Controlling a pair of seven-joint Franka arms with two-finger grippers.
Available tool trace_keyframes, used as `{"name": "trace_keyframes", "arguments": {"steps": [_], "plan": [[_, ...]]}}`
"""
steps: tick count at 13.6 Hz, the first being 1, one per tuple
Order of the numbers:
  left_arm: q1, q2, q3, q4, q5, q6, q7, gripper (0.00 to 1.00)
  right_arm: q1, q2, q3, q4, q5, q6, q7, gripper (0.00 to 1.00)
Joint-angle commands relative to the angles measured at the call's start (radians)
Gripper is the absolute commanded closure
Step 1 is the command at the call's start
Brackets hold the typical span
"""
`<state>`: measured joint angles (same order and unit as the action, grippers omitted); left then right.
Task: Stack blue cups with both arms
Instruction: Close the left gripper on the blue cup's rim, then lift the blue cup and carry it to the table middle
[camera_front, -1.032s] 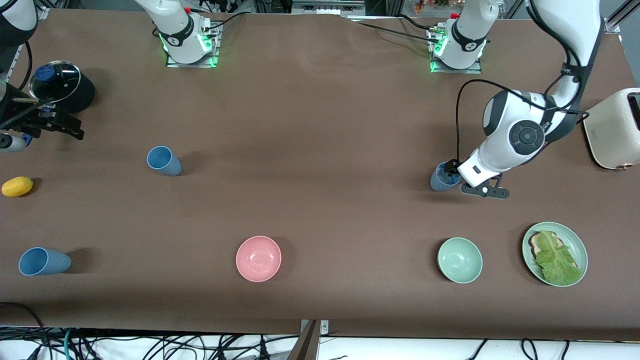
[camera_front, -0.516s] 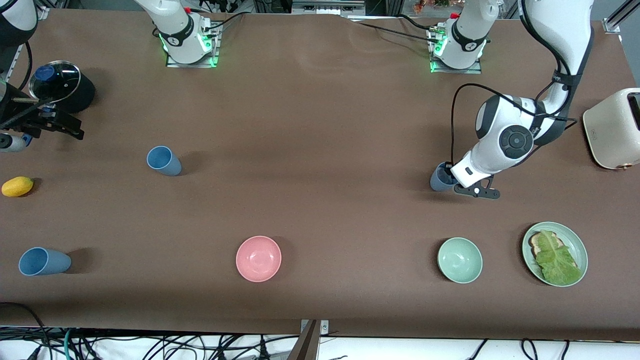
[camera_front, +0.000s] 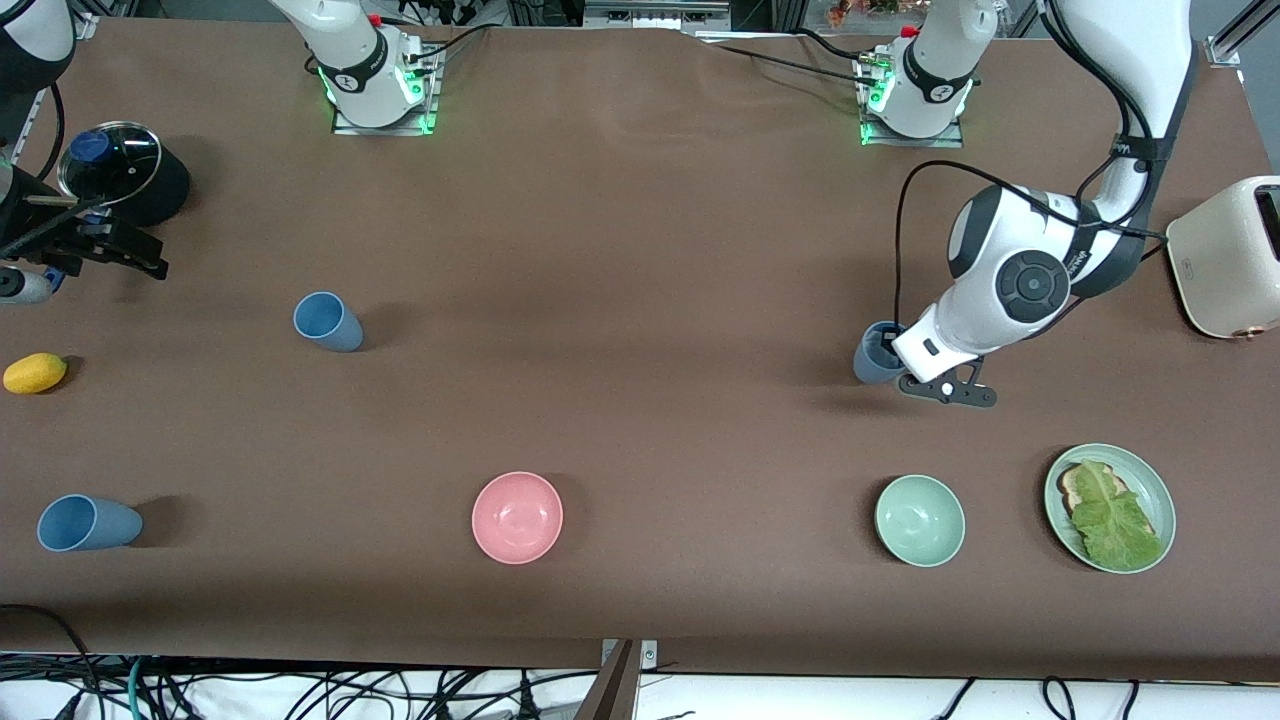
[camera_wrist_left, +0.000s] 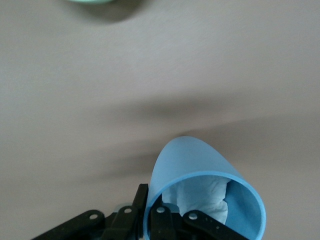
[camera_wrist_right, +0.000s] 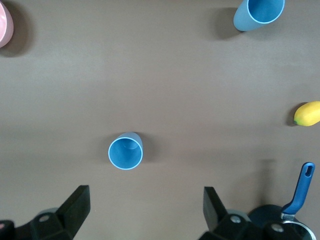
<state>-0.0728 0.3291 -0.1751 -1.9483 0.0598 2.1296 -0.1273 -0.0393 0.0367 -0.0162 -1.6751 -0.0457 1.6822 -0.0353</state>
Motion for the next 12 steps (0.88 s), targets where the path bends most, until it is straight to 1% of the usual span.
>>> {"name": "trace_keyframes", "arguments": {"steps": [1,2,3,5,8,12], "plan": [[-0.021,0.007,-0.087,0.061,0.006,-0.051,-0.165,1.0,-0.011,-0.005,0.008,0.0,0.006,-0.006,0.009,0.0],[-0.038,0.034,-0.109,0.081,0.006,-0.051,-0.245,1.0,-0.011,-0.004,0.008,0.0,0.006,-0.006,0.009,0.0],[-0.079,0.069,-0.127,0.125,0.008,-0.051,-0.309,1.0,-0.011,-0.004,0.008,0.0,0.006,-0.006,0.009,0.0],[-0.169,0.134,-0.127,0.211,0.008,-0.051,-0.44,1.0,-0.011,-0.004,0.008,0.0,0.006,-0.006,0.009,0.0],[-0.255,0.214,-0.127,0.311,0.008,-0.051,-0.604,1.0,-0.011,-0.004,0.008,0.0,0.006,-0.006,0.009,0.0],[-0.295,0.254,-0.13,0.318,0.006,-0.048,-0.626,1.0,-0.011,-0.004,0.008,0.0,0.006,-0.006,0.009,0.0]]}}
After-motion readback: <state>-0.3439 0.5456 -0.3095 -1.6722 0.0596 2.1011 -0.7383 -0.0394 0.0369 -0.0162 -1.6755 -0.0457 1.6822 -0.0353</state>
